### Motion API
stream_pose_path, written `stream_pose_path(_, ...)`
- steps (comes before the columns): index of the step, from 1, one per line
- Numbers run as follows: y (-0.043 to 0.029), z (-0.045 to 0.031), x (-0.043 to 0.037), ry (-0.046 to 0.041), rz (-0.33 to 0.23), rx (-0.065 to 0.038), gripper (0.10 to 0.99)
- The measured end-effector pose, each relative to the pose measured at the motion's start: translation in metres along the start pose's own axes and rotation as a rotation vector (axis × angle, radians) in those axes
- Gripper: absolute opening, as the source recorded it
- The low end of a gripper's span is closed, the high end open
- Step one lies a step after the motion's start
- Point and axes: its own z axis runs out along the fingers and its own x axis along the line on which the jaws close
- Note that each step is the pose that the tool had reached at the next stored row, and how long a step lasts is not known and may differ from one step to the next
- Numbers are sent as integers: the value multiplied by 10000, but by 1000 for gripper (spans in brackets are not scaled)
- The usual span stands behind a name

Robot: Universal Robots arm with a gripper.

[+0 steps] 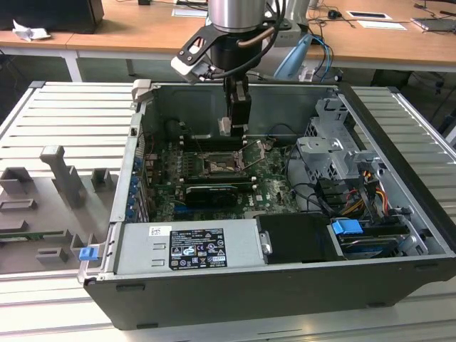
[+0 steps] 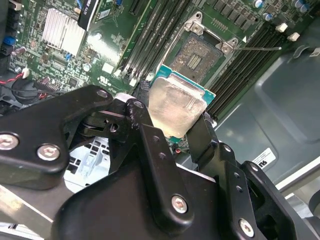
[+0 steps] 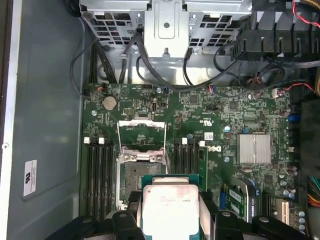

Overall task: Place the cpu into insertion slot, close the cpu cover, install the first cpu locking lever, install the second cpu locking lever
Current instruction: 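Place the cpu into insertion slot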

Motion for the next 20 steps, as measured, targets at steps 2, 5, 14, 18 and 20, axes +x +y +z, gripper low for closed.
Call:
stream_pose_path(2,-3,39,0,1,0,-1,541)
stream_pose_path(5,-6,72,0,1,1,0,541)
stream_pose_path(14,-11,144,0,0,1,0,541)
stream_pose_path(18,-14,185,1,1,0,0,541)
stream_pose_path(20,-17,212,1,1,1,0,541)
